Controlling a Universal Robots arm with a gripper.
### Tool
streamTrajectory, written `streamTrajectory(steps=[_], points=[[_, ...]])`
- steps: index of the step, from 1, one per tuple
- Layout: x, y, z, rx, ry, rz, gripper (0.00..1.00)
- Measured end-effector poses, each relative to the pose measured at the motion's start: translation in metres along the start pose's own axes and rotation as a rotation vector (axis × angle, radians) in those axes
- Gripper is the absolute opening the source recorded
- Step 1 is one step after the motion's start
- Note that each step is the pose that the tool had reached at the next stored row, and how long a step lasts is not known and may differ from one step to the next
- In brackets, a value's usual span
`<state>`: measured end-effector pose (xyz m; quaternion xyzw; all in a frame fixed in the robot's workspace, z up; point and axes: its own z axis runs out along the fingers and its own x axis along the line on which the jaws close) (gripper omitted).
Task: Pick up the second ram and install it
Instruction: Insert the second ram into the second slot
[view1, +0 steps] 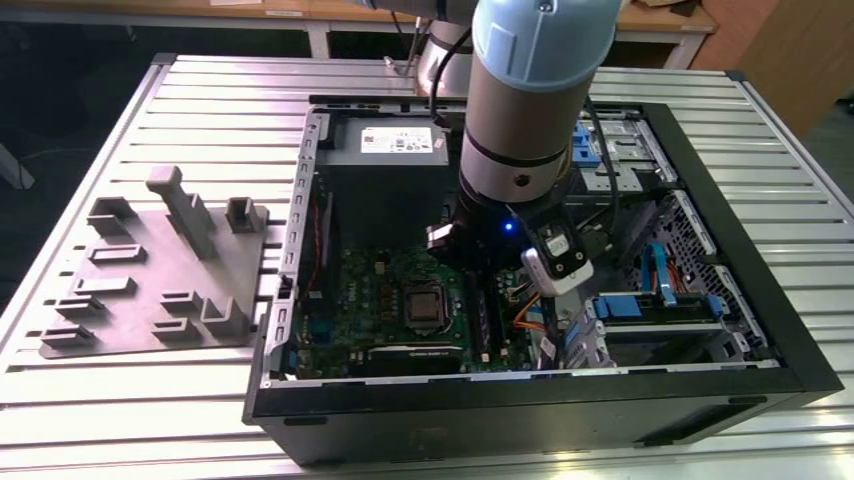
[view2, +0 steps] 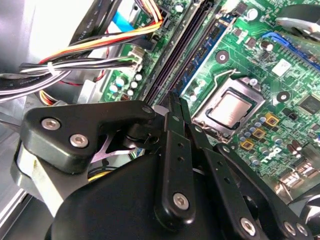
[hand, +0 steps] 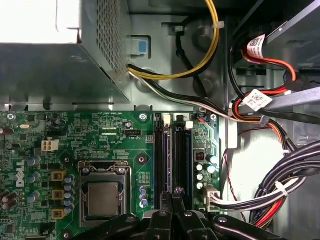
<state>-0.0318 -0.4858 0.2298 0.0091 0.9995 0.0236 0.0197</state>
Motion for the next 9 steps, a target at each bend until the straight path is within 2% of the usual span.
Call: streamTrajectory(steps=[6,9], points=[[0.0005,0.0,0.0005,-0.0001,-0.0001,0.0,0.11],[0.0013,-0.0002,0.0036,0.0001,0.0,0.0,0.11]])
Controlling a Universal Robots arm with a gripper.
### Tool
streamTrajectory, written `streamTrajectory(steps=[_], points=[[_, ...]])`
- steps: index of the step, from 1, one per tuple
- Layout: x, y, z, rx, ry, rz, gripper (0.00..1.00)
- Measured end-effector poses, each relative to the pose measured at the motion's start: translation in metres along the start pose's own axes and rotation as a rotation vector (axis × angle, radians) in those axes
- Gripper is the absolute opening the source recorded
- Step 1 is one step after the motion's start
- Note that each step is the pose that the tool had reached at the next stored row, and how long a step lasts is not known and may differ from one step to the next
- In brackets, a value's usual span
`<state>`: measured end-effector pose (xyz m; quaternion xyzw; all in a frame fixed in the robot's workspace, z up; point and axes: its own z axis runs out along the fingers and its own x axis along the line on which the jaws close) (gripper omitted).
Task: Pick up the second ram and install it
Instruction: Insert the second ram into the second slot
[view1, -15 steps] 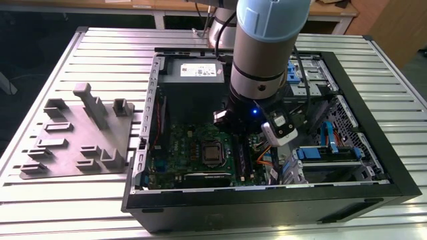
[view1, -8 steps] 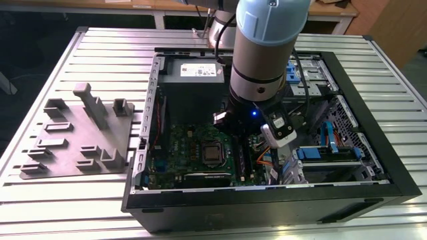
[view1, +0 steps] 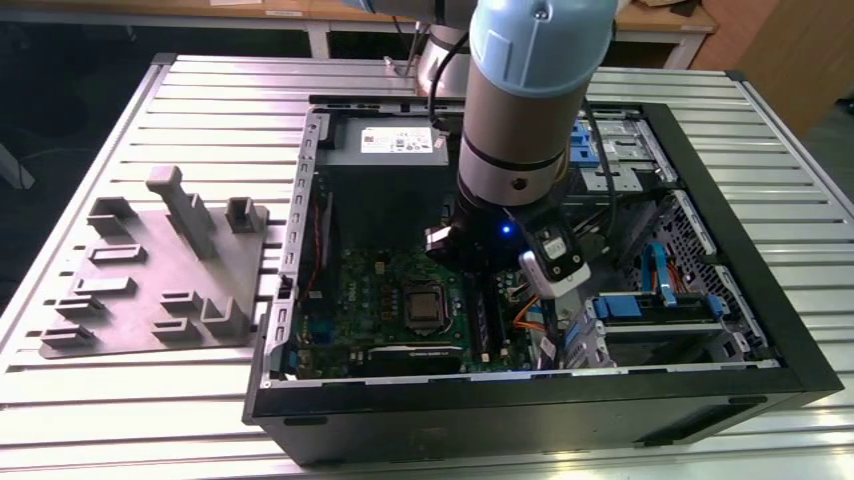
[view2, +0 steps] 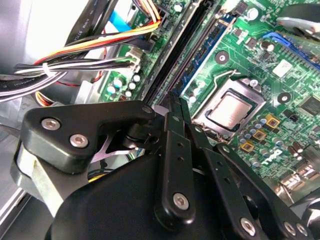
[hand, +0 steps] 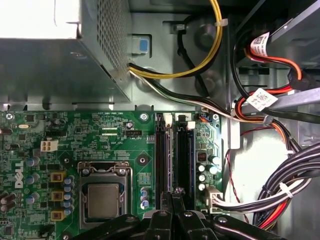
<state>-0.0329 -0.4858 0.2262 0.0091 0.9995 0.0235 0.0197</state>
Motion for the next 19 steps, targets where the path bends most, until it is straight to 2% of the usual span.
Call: streamTrajectory(steps=[6,19], points=[[0.0,0.0,0.0009,-0.0005,-0.0002,0.0,0.11],[0.0008,-0.0004,0.0087,-0.0002,0.0,0.0,0.11]])
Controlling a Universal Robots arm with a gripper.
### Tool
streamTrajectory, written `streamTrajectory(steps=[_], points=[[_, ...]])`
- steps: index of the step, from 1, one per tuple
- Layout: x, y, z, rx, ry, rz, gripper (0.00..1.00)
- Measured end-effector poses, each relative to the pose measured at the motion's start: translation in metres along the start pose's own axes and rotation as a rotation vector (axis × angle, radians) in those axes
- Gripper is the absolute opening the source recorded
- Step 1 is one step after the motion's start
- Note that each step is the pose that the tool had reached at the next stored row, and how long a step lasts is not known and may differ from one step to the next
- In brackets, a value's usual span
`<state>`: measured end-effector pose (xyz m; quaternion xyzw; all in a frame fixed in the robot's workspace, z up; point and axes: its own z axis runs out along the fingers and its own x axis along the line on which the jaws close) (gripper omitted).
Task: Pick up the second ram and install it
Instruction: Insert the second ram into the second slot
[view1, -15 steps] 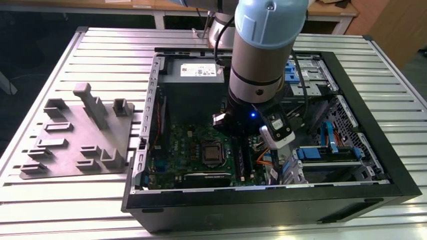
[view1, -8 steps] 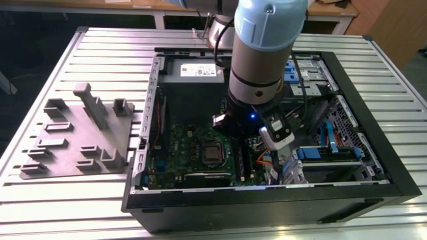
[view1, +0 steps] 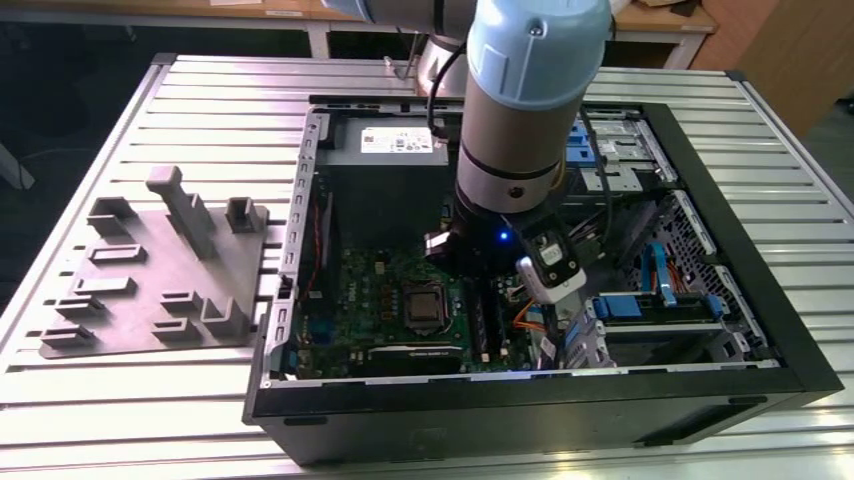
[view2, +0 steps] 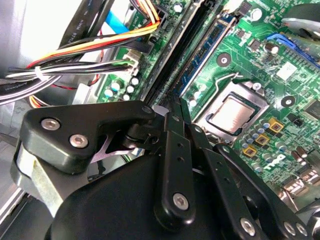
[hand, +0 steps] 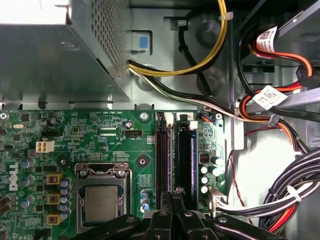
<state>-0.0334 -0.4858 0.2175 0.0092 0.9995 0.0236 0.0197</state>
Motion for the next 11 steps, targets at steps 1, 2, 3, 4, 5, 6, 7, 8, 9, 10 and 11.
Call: streamTrajectory(steps=[1,2,3,4,5,6,7,8,9,10,11], points=[[0.0,0.0,0.0002,0.0002,0.0001,0.0,0.11],[0.0001,-0.0001,0.0001,0.0003,0.0001,0.0,0.11],[0.0001,0.0,0.0002,0.0003,0.0001,0.0,0.11],[0.0,0.0,0.0003,0.0002,0.0001,0.0,0.11],[0.0,0.0,0.0003,0.0,0.0,0.0,0.11],[0.0,0.0,0.0003,0.0,0.0,0.0,0.11],[0.0,0.0,0.0004,0.0,0.0,0.0,0.11],[0.0,0.0,0.0008,-0.0002,0.0,0.0,0.11],[0.0001,0.0,0.0017,-0.0003,-0.0001,0.0,0.11],[0.0001,-0.0001,0.0019,0.0001,0.0001,0.0,0.11],[0.0001,-0.0001,0.0019,0.0001,0.0,0.0,0.11]])
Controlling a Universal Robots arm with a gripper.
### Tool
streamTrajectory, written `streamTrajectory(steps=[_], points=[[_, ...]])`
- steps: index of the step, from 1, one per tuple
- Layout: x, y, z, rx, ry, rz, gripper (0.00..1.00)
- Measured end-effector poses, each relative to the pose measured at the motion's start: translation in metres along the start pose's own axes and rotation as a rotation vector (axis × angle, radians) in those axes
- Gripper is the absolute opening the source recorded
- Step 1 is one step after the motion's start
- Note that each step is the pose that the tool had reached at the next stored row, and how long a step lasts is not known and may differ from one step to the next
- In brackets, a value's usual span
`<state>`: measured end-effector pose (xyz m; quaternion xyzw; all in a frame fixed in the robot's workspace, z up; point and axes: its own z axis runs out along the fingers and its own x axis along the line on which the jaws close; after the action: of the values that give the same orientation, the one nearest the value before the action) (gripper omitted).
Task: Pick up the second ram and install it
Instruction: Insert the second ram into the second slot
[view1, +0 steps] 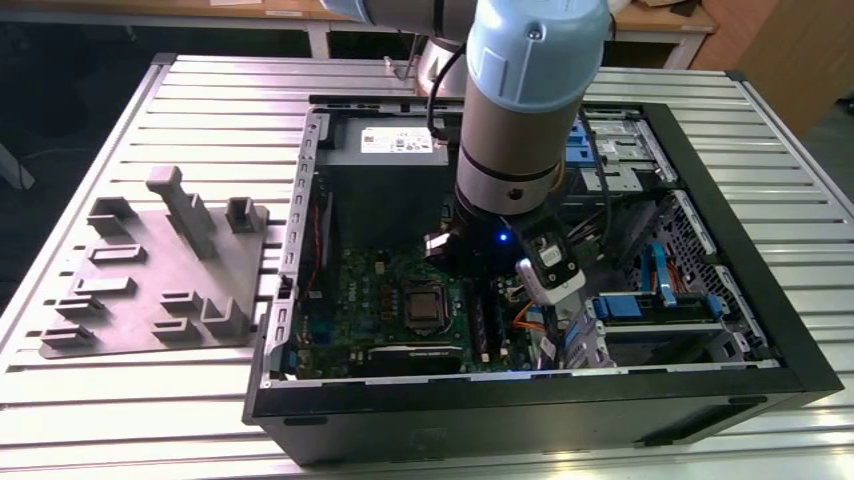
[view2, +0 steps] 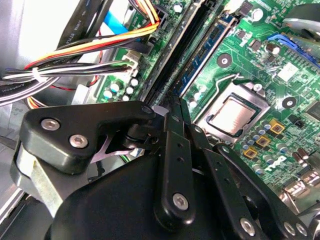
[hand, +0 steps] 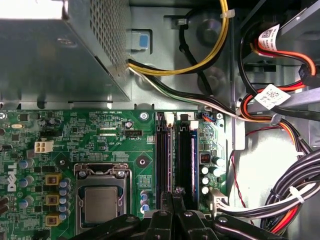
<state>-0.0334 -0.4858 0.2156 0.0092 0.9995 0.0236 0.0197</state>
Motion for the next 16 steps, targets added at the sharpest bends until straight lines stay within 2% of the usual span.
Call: streamTrajectory(steps=[10,11,12,13,16], points=[[0.0,0.0001,0.0006,-0.0007,-0.0002,0.0,0.13],[0.0,0.0,0.0005,-0.0006,-0.0002,0.0,0.18],[0.0,0.0,0.0005,-0.0004,-0.0001,0.0,0.18],[0.0,0.0,0.0004,-0.0002,0.0,0.0,0.25],[0.0,0.0,0.0001,0.0001,0.0001,0.0,0.25]])
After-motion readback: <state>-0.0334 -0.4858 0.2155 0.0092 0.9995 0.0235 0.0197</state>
